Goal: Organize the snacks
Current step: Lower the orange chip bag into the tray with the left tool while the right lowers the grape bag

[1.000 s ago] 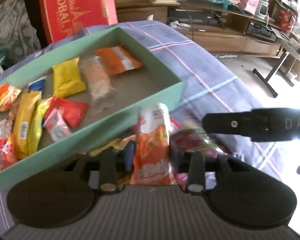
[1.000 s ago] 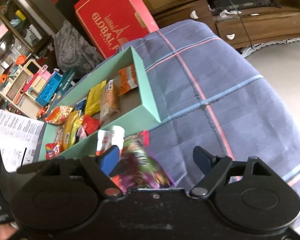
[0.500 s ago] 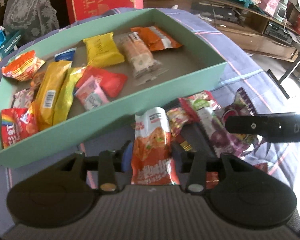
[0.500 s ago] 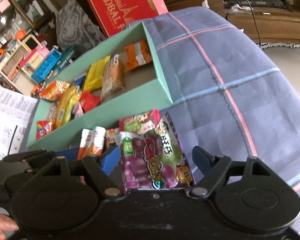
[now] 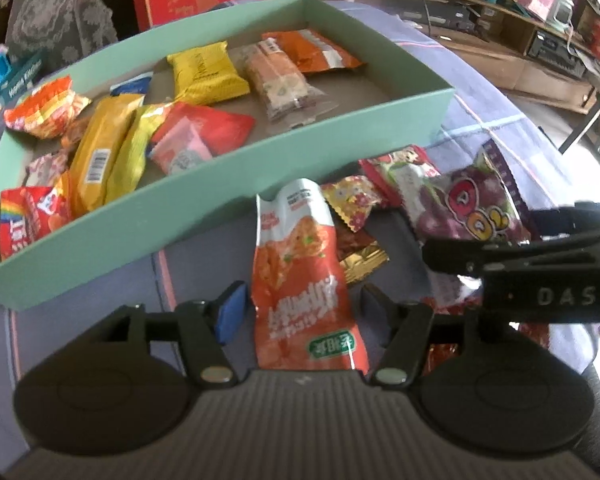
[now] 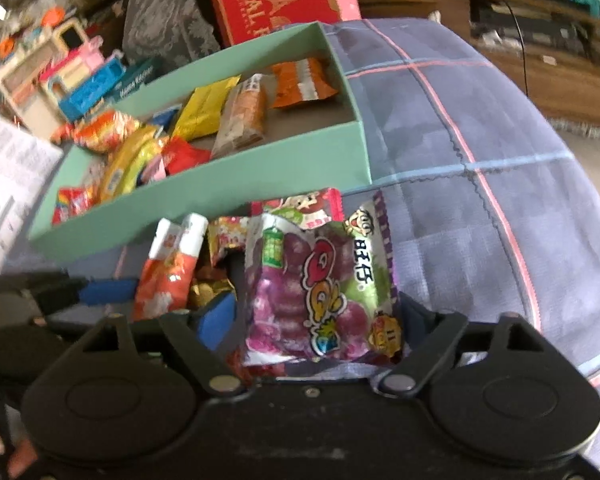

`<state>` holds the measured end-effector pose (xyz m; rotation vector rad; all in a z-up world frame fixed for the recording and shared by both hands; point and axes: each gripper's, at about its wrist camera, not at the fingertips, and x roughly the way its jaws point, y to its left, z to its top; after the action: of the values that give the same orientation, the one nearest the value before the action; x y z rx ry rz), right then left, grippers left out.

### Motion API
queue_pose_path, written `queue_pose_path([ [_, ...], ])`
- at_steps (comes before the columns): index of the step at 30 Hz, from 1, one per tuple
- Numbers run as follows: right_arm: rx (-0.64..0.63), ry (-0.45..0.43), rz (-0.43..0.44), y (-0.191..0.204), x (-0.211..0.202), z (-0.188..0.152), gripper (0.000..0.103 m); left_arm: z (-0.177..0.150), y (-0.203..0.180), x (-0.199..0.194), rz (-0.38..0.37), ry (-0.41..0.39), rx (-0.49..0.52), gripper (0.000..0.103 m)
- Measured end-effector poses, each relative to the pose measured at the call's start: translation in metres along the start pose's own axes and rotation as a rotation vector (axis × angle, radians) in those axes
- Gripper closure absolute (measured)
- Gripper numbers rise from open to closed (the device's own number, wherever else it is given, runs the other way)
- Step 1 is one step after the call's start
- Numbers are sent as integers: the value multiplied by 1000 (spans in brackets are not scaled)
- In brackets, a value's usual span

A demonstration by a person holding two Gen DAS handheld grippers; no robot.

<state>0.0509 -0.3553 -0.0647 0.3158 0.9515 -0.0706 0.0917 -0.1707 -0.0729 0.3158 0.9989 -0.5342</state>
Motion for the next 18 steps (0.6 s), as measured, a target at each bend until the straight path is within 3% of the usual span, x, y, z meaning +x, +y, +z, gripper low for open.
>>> queue_pose_path([
  [3,-28,-2,5,4,-2,-1,38,-3,-1,-4,-1,-23,12,63],
  [7,-20,1,30,4,-7,3,47,-4,5,-10,-8,-26,-10,74],
  [18,73,-62,80,-10,-39,10,49,-8,23,-47,-43,-72,-66,75],
])
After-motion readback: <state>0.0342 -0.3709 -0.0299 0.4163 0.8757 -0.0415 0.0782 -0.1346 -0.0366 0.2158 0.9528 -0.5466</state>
